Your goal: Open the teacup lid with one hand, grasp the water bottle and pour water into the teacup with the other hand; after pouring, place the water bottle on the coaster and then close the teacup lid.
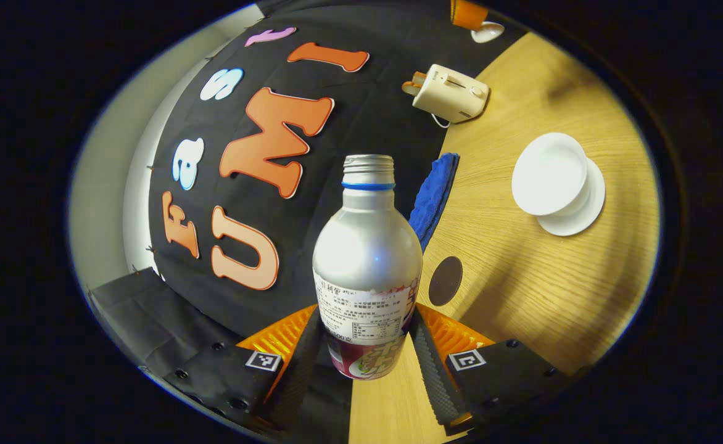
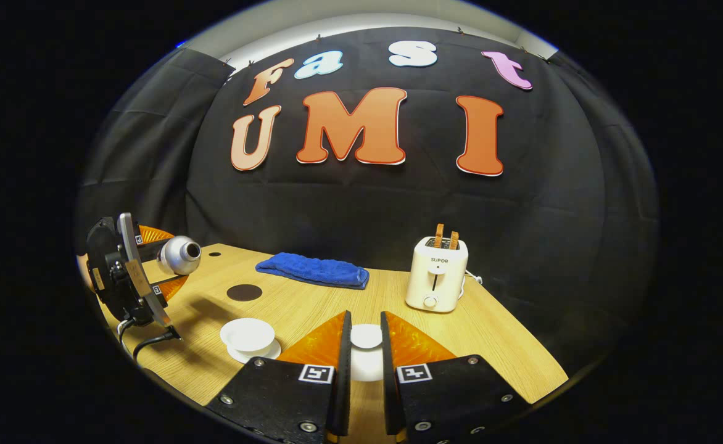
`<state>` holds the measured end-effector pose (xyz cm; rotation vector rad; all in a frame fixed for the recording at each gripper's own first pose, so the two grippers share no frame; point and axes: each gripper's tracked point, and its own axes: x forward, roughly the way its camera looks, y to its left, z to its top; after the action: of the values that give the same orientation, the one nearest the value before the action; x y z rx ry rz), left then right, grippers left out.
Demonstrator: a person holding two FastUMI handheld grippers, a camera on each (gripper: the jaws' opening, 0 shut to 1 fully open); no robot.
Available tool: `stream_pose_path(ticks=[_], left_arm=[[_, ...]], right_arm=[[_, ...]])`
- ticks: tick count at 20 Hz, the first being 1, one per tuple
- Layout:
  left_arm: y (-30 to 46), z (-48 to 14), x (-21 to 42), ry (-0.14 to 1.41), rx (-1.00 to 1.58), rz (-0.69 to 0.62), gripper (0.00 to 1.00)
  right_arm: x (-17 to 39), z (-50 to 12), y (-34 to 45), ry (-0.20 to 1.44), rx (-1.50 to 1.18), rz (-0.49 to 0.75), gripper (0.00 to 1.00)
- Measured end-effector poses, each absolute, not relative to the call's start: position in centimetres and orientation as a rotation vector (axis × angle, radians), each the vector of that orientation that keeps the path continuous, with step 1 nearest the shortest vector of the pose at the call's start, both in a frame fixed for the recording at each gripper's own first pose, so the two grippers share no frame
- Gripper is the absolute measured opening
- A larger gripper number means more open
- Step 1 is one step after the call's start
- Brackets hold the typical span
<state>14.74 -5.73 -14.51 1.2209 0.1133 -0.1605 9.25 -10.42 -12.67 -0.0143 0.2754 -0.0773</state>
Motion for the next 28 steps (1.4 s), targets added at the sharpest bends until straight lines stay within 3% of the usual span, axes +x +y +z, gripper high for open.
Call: stream_pose_path(ticks=[5,7,9,11,14,20,23,24,25,26,27,28], left_arm=[[-5.8,-14.5,14.5,0.066,1.393,-0.182,0.83],[-5.8,-14.7,14.6,0.071,1.426,-0.204,0.79],[-6.2,-14.5,14.7,0.050,1.503,-0.225,0.83],[-6.6,-14.5,14.7,0.032,1.560,-0.243,0.80],[-7.1,-14.4,14.5,0.009,1.632,-0.265,0.87],[-8.0,-13.4,14.4,-0.044,1.757,-0.301,0.80],[-8.0,-12.8,14.7,-0.058,1.802,-0.297,0.83],[-8.0,-12.8,14.8,-0.063,1.817,-0.296,0.80],[-8.1,-12.6,14.7,-0.066,1.831,-0.291,0.87],[-8.0,-12.2,14.8,-0.071,1.845,-0.288,0.80],[-8.0,-11.8,15.0,-0.077,1.856,-0.279,0.84],[-8.0,-11.6,15.1,-0.084,1.860,-0.275,0.80]], right_arm=[[8.8,-12.8,-11.1,0.273,-0.003,-0.088,0.23],[8.9,-12.7,-11.2,0.274,-0.002,-0.091,0.23],[8.7,-13.0,-11.3,0.277,-0.004,-0.092,0.23],[8.7,-12.9,-11.4,0.278,-0.002,-0.091,0.23],[8.8,-13.2,-11.4,0.280,-0.002,-0.089,0.23],[8.8,-13.9,-11.3,0.296,0.003,-0.082,0.23],[8.7,-14.1,-11.4,0.297,-0.006,-0.083,0.23],[8.7,-14.2,-11.3,0.296,-0.004,-0.080,0.23],[8.7,-14.2,-11.2,0.296,-0.002,-0.079,0.23],[8.7,-14.2,-11.2,0.296,-0.001,-0.077,0.23],[8.7,-14.1,-11.3,0.296,-0.002,-0.077,0.23],[8.7,-14.2,-11.3,0.295,-0.005,-0.078,0.23]])
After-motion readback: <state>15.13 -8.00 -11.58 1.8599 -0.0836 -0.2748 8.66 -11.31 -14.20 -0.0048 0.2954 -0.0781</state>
